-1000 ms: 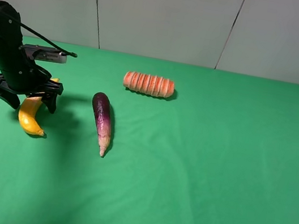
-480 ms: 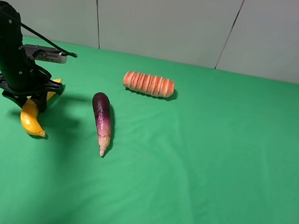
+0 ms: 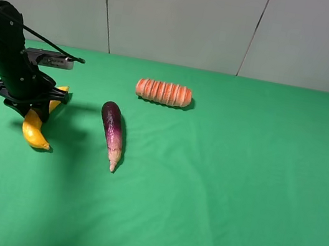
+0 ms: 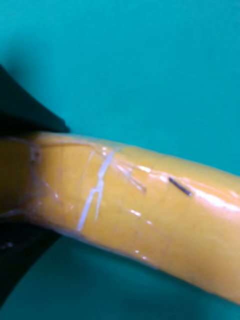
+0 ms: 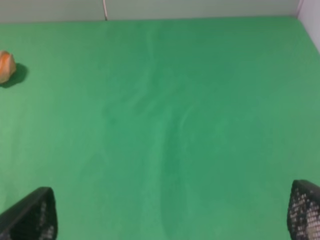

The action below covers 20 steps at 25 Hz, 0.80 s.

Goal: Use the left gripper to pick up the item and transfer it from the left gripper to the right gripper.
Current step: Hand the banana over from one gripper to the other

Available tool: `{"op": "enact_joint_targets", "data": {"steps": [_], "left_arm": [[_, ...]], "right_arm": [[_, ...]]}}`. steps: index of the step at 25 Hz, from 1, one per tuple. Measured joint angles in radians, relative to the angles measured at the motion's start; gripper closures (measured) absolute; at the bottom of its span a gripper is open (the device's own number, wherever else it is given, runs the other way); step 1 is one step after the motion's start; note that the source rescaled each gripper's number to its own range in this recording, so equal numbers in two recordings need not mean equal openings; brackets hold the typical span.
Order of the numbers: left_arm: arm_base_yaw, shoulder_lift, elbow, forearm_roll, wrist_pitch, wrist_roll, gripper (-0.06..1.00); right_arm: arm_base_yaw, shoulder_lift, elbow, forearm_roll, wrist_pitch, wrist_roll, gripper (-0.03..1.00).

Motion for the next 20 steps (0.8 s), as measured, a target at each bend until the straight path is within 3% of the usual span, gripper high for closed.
{"op": "enact_joint_targets", "data": {"steps": [14,20], "left_arm": [[0.0,0.0,-0.092,0.0,0.196,0.0,0.94],[0.0,-0.048,-0.095,0.0,0.227,0.0,0.94]], "right_arm": [[0.0,0.0,0.0,0.0,0.0,0.001,-0.03],[0.0,0.0,0.0,0.0,0.0,0.001,-0.03]]}}
